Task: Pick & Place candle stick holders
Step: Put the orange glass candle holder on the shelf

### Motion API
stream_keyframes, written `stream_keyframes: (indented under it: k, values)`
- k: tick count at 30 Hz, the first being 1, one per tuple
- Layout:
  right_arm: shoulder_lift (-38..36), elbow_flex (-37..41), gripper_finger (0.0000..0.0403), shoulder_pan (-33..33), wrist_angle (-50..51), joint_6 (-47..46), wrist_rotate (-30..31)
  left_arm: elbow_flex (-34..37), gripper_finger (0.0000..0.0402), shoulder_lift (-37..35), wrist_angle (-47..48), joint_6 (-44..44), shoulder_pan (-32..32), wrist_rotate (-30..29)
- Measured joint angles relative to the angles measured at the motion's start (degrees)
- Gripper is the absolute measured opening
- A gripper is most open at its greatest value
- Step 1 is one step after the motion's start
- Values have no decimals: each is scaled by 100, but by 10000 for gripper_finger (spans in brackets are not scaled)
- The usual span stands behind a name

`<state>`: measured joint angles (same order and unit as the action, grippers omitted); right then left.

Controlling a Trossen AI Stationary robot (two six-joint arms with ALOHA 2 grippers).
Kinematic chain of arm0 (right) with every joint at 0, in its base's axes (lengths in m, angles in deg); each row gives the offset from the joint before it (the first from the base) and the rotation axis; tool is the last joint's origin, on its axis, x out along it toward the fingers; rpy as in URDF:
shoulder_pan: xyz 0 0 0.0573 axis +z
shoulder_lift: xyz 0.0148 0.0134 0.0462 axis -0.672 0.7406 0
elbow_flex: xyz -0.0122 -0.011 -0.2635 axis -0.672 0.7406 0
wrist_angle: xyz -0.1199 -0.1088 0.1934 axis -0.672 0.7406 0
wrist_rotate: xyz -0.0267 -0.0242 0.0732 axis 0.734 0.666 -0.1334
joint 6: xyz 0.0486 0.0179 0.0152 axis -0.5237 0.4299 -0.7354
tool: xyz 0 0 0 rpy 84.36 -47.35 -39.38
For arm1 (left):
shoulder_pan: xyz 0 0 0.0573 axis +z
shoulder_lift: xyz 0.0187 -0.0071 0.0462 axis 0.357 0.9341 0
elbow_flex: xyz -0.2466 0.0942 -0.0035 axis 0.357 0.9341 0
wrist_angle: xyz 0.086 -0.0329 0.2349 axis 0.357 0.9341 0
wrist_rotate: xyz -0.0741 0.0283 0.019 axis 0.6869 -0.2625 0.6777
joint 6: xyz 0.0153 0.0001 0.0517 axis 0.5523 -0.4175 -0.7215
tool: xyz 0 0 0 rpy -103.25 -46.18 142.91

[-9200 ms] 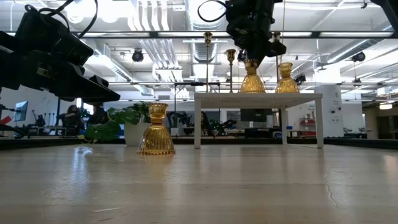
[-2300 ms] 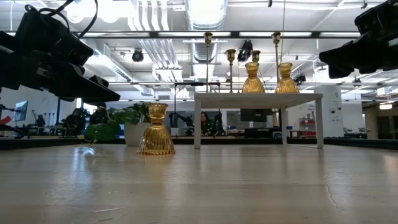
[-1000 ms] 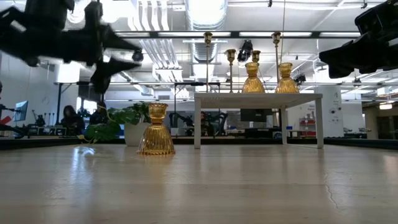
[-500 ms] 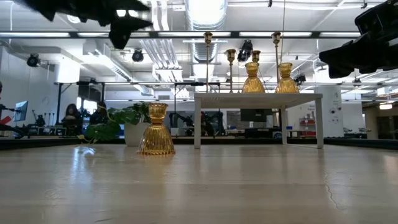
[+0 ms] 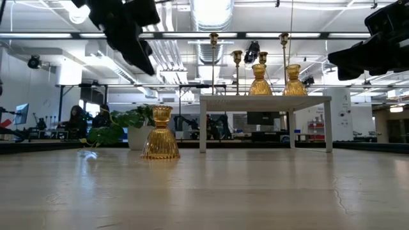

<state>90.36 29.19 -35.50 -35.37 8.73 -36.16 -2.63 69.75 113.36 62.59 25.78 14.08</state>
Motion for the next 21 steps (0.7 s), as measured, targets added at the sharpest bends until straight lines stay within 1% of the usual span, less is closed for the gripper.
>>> stream_keyframes:
  k: [5, 12, 17, 21]
  values:
    - [0, 0, 8, 0, 0, 1, 0, -73, 177, 590, 5, -86, 3, -3]
    - [0, -2, 8, -2, 0, 0, 0, -268, 177, 1197, -6, 22, 9, -9]
    - [0, -2, 8, -2, 1, 1, 0, -443, 177, 1481, -5, 142, 27, -2]
    - [0, -2, 8, -1, 0, 0, 0, -480, 177, 1662, 2, 438, 69, -1]
